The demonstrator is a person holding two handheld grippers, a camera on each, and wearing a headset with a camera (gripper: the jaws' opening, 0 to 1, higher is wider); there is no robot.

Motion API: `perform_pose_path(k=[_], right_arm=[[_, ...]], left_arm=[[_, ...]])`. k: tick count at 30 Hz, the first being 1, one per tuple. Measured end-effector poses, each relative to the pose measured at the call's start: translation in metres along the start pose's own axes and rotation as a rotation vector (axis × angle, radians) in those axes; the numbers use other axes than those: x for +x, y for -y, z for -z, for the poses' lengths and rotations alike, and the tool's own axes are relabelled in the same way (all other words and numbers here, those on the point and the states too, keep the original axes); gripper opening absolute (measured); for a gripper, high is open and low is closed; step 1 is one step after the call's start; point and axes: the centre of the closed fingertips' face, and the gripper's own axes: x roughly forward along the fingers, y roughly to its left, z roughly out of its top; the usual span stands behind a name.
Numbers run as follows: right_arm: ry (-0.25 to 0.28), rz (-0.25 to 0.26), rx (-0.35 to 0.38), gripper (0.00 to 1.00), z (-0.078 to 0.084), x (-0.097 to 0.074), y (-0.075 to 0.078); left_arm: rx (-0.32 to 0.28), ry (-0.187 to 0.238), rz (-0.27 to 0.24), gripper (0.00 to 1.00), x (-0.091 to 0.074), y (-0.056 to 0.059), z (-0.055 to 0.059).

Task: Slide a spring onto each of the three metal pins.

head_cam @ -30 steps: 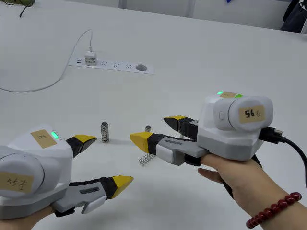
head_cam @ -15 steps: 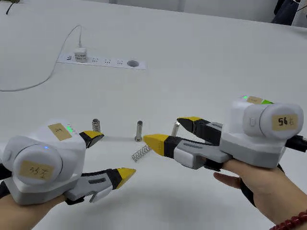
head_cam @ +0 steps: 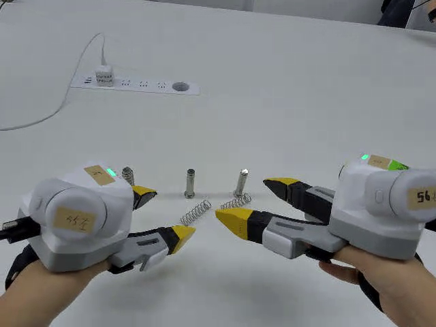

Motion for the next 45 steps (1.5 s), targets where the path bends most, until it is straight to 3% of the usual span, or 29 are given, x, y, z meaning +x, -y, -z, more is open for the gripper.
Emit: perform_pose_path(k=[6, 13, 20, 24, 33, 45], right_arm=[[-0.008, 0.005, -0.007, 0.63, 0.005, -0.004, 0.000], [-0.015, 0.006, -0.012, 0.62, 0.009, -0.008, -0.001], [-0.029, -0.002, -0.024, 0.61, 0.014, -0.011, -0.003], [-0.038, -0.004, -0.019, 0.60, 0.016, -0.012, -0.003], [-0.027, 0.016, -0.004, 0.58, 0.013, -0.013, 0.003], [-0.037, 0.029, 0.008, 0.57, 0.015, -0.014, 0.004]], left_arm=[[-0.024, -0.009, 0.007, 0.40, 0.008, 0.004, 0.002], [-0.035, -0.043, 0.015, 0.32, 0.016, 0.007, 0.011], [-0.100, -0.068, 0.033, 0.26, 0.026, 0.008, 0.018], [-0.122, -0.062, 0.040, 0.24, 0.030, 0.009, 0.017], [-0.096, -0.093, 0.041, 0.18, 0.036, 0.011, 0.022], [-0.079, -0.090, 0.039, 0.11, 0.037, 0.009, 0.022]])
